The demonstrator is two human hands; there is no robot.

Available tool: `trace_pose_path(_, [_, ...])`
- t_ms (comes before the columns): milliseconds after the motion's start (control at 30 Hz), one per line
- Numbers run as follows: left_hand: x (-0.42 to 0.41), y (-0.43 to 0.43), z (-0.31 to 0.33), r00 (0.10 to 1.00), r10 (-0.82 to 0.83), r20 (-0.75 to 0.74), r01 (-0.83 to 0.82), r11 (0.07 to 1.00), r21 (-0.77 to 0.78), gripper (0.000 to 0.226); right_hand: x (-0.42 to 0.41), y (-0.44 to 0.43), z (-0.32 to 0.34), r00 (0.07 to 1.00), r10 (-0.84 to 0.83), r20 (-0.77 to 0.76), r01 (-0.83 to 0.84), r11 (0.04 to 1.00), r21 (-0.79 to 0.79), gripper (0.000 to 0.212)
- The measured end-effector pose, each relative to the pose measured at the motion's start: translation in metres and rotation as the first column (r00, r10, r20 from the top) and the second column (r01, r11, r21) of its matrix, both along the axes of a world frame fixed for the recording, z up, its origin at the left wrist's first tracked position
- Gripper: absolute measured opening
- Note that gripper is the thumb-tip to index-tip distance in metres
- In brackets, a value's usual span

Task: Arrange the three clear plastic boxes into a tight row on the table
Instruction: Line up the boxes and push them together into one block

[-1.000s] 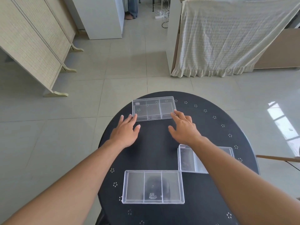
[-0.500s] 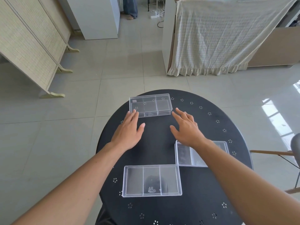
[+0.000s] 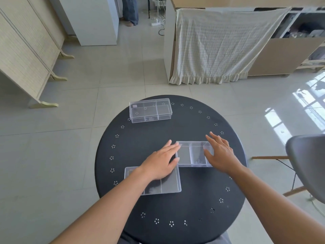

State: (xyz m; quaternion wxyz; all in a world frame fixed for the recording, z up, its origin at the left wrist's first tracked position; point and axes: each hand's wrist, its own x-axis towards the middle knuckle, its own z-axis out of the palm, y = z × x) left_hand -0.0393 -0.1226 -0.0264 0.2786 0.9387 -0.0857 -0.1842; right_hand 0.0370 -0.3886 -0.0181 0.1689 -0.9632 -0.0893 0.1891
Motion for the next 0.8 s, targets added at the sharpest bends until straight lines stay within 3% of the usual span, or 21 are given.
trace_pose_path(367, [-0.01, -0.032, 0.0, 0.99, -0.13, -0.054, 0.137, 0.977, 0.161, 0.063, -0.038, -0.027, -0.002, 1.0, 0.016, -0.001, -0.016, 0.988, -0.154, 0.053])
trace_pose_path(800, [0.014, -0.003, -0.006, 0.997, 0.036, -0.075, -0.021, 0.982, 0.188, 0.062, -0.007, 0.015, -0.012, 0.996, 0.089, 0.002, -0.088, 0.985, -0.148, 0.057])
